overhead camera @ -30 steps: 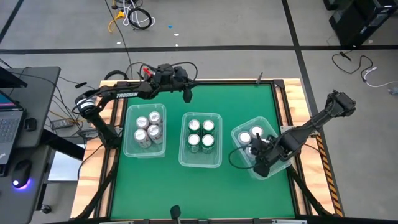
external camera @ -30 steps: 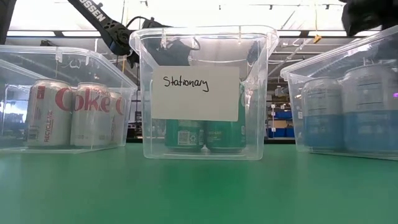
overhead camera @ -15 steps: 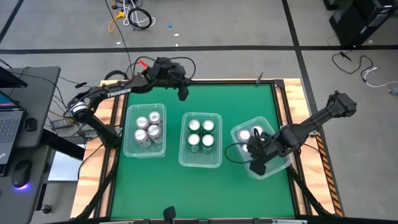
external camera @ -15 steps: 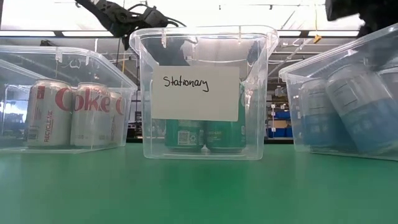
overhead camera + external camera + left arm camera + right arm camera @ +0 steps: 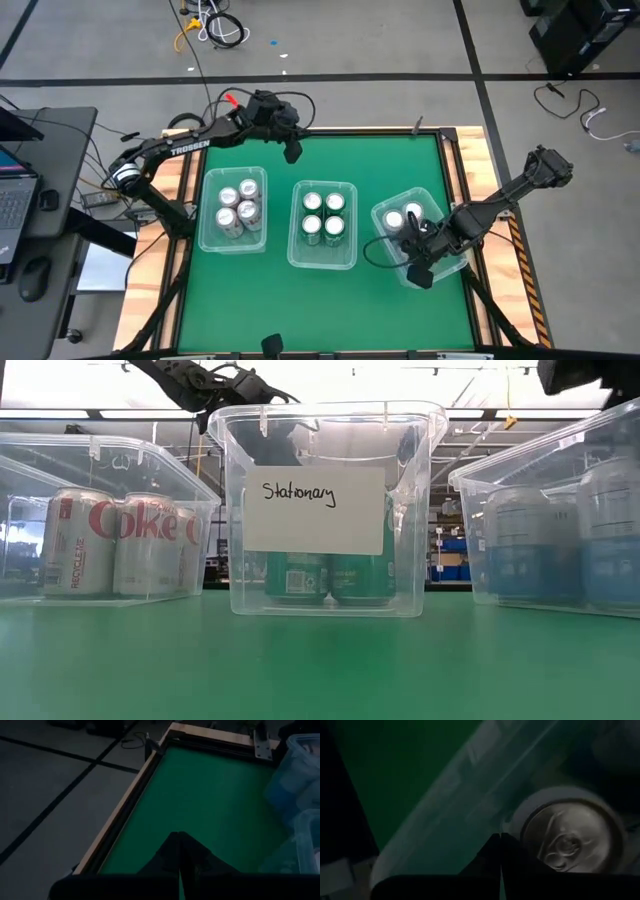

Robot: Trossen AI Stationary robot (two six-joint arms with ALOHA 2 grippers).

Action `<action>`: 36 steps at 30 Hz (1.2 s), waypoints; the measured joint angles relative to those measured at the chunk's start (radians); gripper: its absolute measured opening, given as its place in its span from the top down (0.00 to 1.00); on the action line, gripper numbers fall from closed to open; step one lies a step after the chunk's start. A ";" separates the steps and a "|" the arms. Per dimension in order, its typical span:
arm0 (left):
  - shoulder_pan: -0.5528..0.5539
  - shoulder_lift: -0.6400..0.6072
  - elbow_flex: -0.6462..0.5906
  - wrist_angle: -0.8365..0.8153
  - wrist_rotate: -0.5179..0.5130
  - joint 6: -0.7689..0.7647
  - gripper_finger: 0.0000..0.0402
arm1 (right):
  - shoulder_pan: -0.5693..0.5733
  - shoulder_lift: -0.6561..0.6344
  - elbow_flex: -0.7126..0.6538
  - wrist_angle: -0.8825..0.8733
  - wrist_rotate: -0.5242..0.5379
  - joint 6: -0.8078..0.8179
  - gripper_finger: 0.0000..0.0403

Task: Sort soda cans
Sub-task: Put the blue soda can into the button right bin, then adjust the bins on the shelf

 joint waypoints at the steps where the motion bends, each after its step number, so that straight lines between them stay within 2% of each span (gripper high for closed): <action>1: -0.002 0.000 0.000 0.000 0.001 0.000 1.00 | 0.002 0.000 -0.012 0.007 -0.004 0.006 1.00; 5: -0.012 0.000 0.000 -0.023 0.000 0.017 1.00 | 0.004 -0.001 -0.067 0.057 -0.004 0.006 1.00; 11: -0.039 -0.004 0.000 -0.048 0.001 0.072 1.00 | -0.028 0.001 -0.097 0.058 0.097 -0.052 1.00; 17: -0.106 -0.083 -0.001 -0.047 0.005 0.109 1.00 | -0.055 0.000 -0.086 0.078 0.104 -0.126 0.99; 23: -0.197 -0.156 0.000 -0.110 0.005 0.138 1.00 | -0.076 0.000 -0.002 0.064 0.131 -0.208 0.99; 29: -0.334 -0.181 -0.001 -0.201 0.015 0.190 1.00 | -0.072 0.000 0.144 -0.056 0.133 -0.241 0.98; 36: -0.540 -0.181 -0.001 -0.233 0.015 0.183 1.00 | 0.016 -0.001 0.300 -0.135 0.044 -0.214 0.99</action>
